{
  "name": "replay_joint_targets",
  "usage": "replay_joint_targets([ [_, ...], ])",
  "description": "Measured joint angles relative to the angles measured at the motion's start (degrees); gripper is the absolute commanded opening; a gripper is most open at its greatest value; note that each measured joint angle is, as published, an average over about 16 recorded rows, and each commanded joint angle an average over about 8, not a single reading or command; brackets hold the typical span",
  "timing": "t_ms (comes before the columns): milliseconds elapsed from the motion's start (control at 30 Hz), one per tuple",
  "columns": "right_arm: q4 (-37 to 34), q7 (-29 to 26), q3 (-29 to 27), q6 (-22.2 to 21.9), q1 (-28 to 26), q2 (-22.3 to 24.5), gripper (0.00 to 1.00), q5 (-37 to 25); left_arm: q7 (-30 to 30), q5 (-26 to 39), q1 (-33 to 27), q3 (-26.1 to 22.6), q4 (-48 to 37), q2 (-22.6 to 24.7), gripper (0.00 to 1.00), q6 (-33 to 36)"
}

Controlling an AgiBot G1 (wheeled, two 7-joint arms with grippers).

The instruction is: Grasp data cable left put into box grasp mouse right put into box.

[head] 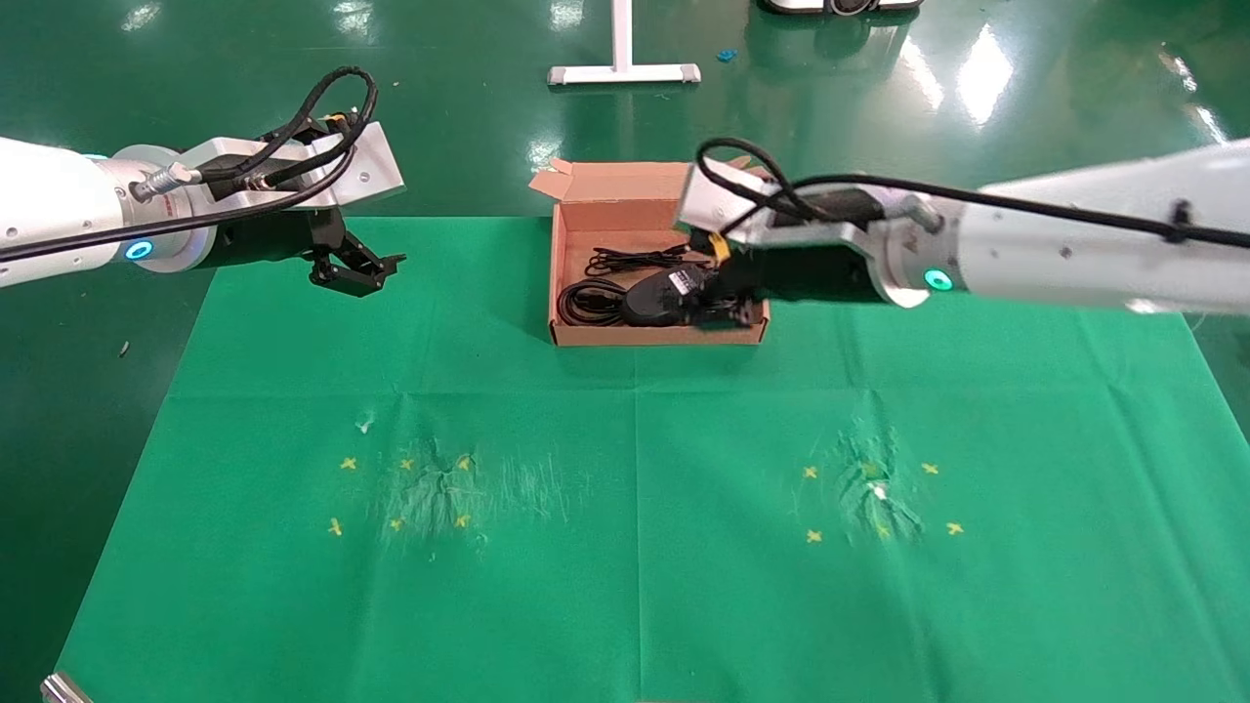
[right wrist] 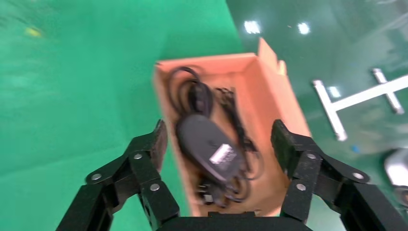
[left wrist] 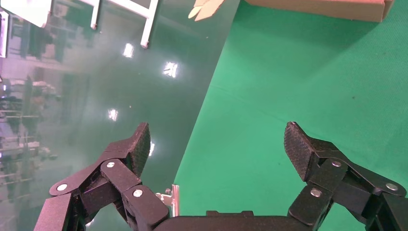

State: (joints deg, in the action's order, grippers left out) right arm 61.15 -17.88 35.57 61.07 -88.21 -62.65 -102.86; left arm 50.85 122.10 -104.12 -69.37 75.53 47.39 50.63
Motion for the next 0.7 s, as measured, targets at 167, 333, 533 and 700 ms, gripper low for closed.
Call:
replay_joint_targets([
  [167,1.3,0.7,-2.0,2.5,2.7,2.8,1.0,6.1,-0.1,-0.1,0.0,0.0,0.0,0.0,1.0,0.0],
  [333,2.5,1.4,-3.9,5.0,5.4,5.6,1.0,12.3,-0.1,-0.1,0.0,0.0,-0.1,0.0,1.0,0.0],
  [533,4.0,2.3,-6.3,7.9,8.6,8.9,1.0,19.7,-0.1,-0.1,0.0,0.0,-0.1,0.0,1.0,0.0],
  [700,5.3,3.0,-8.3,10.4,11.3,11.7,1.0,25.8,-0.1,-0.1,0.0,0.0,-0.1,0.0,1.0,0.0],
])
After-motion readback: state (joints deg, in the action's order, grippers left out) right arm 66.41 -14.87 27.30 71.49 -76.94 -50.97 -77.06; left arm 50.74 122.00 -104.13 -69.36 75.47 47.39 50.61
